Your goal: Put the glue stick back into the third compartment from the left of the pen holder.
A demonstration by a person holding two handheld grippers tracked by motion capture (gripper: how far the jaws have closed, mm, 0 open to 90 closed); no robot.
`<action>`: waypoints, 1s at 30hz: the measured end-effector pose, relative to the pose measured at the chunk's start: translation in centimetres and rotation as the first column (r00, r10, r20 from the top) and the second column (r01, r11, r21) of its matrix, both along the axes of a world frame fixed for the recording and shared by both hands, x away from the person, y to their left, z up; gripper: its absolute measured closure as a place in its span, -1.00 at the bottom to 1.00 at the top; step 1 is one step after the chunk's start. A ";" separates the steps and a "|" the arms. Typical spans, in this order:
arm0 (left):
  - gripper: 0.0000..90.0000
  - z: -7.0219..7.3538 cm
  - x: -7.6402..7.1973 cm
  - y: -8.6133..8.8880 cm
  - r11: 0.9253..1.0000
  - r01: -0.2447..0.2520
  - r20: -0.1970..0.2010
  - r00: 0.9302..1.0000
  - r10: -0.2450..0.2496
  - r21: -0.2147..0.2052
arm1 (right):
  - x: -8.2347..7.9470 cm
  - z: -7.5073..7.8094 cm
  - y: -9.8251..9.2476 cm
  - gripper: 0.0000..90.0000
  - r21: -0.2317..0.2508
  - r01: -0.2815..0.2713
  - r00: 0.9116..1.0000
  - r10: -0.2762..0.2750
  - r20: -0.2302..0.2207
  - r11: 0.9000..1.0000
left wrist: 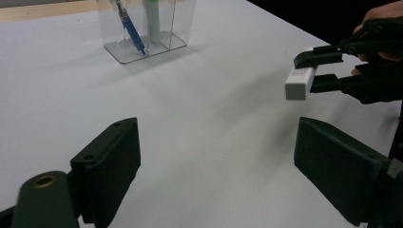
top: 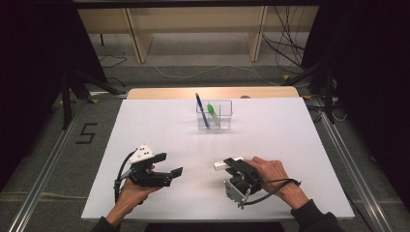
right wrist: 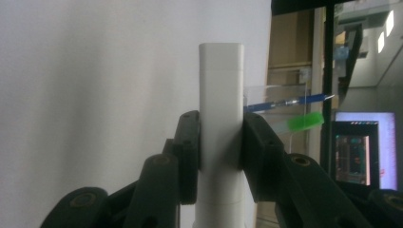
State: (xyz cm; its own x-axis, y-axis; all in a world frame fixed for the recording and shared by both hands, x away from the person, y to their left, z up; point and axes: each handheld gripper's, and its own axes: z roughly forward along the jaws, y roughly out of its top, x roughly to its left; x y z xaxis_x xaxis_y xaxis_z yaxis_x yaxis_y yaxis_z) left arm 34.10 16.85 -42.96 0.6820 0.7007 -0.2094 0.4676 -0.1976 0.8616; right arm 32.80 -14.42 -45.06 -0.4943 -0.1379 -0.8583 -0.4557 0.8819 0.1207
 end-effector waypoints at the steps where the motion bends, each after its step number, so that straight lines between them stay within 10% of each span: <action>1: -0.67 0.1 0.0 0.0 1.000 0.001 0.001 1.000 -0.001 -0.001 | -0.2 -0.1 0.1 0.56 -0.012 -0.009 1.000 0.009 0.017 1.000; 18: -0.66 1.1 0.8 -2.4 0.995 0.097 -0.103 0.990 -0.093 0.035 | -2.4 -1.4 1.6 0.56 -0.155 -0.087 0.966 0.121 0.229 0.984; 30: -0.58 1.1 0.9 -5.9 0.962 0.244 -0.140 0.964 -0.227 0.126 | -3.1 -1.7 2.3 0.56 -0.216 -0.135 0.939 0.194 0.283 0.967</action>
State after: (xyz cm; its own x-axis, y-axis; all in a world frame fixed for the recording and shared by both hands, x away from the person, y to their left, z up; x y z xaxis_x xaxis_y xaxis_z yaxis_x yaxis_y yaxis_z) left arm 35.04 10.95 -41.85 0.8064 0.5517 -0.2130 0.4937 -0.4298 0.7560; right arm 29.73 -12.14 -46.79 -0.1753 -0.3707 -0.9121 -0.5848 0.7845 -0.2064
